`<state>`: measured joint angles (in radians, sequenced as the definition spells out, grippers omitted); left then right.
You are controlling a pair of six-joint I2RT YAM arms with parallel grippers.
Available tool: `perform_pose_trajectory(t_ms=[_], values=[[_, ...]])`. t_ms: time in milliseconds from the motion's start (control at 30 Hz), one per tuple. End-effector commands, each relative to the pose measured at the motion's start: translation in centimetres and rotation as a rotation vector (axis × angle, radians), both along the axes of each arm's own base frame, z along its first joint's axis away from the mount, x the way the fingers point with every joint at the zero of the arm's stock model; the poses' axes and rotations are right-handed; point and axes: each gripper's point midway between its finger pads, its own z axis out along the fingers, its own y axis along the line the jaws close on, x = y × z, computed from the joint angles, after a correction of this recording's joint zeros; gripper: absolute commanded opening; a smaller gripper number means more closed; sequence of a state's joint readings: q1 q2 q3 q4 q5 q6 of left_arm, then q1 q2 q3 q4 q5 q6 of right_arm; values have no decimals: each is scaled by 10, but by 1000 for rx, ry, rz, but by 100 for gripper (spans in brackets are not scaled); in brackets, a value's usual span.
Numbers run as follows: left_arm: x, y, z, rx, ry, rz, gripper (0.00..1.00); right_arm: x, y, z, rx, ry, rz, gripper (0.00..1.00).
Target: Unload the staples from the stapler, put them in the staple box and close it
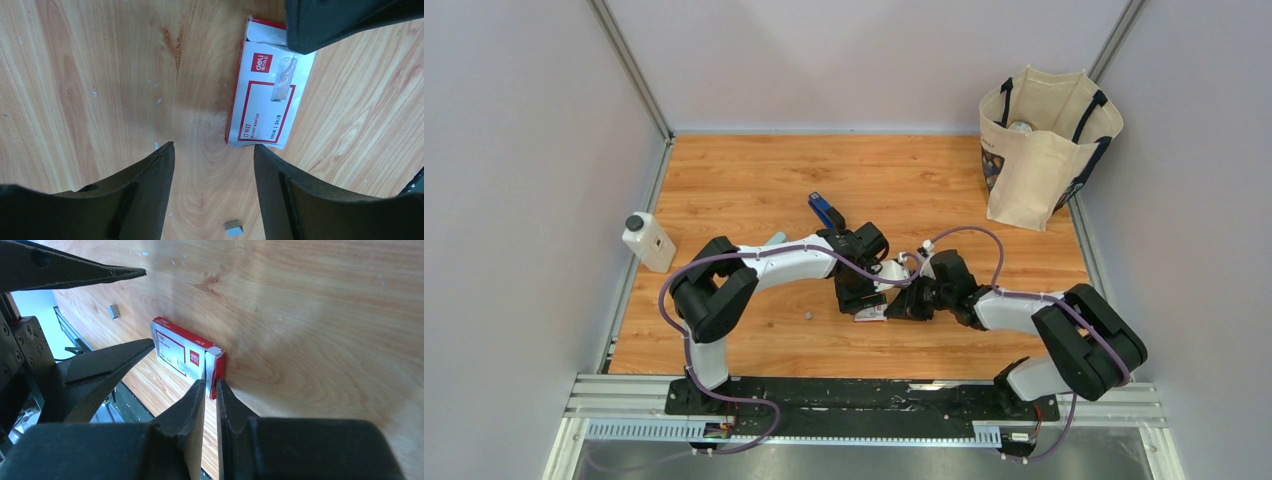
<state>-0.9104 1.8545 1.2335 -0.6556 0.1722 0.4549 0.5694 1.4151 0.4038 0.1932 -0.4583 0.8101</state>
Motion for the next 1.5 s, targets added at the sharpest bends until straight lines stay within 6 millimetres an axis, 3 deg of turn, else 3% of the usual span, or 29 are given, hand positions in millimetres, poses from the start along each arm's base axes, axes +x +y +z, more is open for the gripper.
perform_pose_trajectory(t_ms=[0, 333, 800, 1233, 1467], values=[[5, -11, 12, -38, -29, -16, 68, -1, 12, 10, 70, -26, 37, 17], [4, -12, 13, -39, -32, -17, 67, -4, 14, 7, 79, -15, 47, 24], [6, -12, 15, -40, -38, -20, 68, 4, 24, 11, 107, -17, 38, 24], [7, -22, 29, -140, 15, 66, 67, 0, 14, 10, 87, -30, 10, 31], [4, -21, 30, -170, 32, 86, 67, 3, 20, 12, 124, -28, -2, 31]])
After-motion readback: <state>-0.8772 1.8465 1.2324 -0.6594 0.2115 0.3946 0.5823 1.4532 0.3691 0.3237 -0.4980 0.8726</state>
